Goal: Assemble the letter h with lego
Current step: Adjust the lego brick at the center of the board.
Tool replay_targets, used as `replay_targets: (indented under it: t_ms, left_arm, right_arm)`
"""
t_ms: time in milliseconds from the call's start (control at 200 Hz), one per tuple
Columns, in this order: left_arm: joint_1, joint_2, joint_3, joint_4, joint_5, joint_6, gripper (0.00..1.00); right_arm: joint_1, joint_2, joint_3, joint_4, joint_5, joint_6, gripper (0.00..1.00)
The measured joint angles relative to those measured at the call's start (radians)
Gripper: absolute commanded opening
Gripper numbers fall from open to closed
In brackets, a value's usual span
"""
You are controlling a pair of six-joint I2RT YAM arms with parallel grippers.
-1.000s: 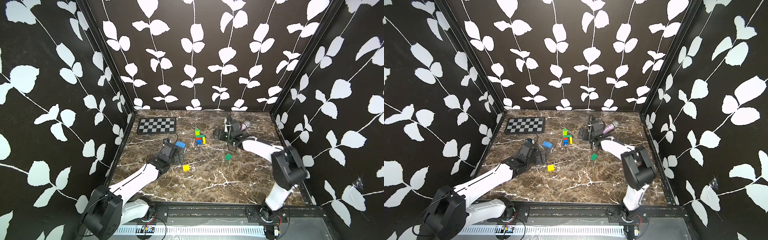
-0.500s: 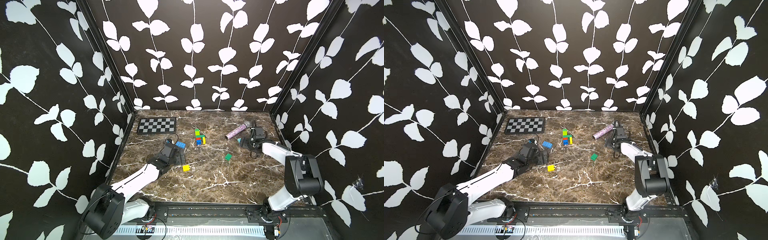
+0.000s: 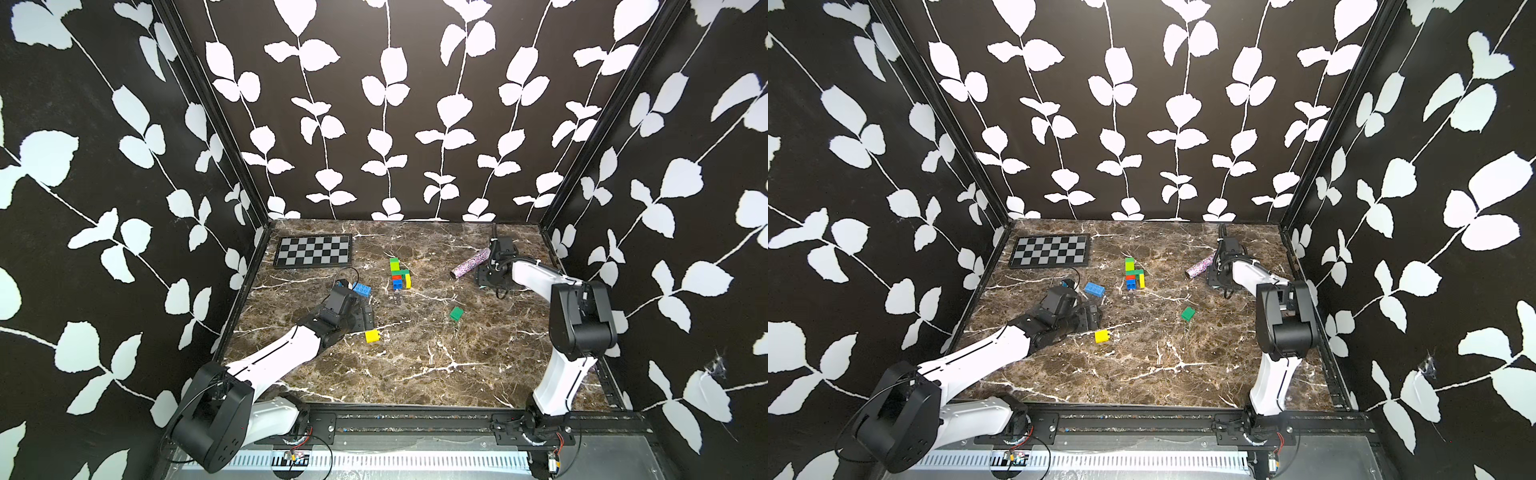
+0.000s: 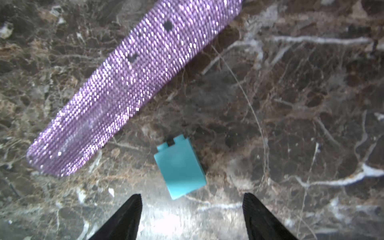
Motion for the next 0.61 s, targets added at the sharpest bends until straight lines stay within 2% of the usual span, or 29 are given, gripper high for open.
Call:
replay_targets:
  t_ms: [255,455,605]
  left_arm:
    - [0.000,0.018,0.000,0.003,0.015,0.006,0.98]
    - [0.000,0.026,0.000,0.012,0.019,0.006,0.97]
    - [0.000,0.032,0.000,0.016,0.024,0.006,0.97]
  right_arm:
    - [0.011,0.105,0.131,-0.074,0.014,-0.076,0.64]
    - [0.042,0.138,0.150,-0.126,0.029,-0.105,0.62]
    - [0.055,0.153,0.176,-0.164,0.039,-0.114,0.53]
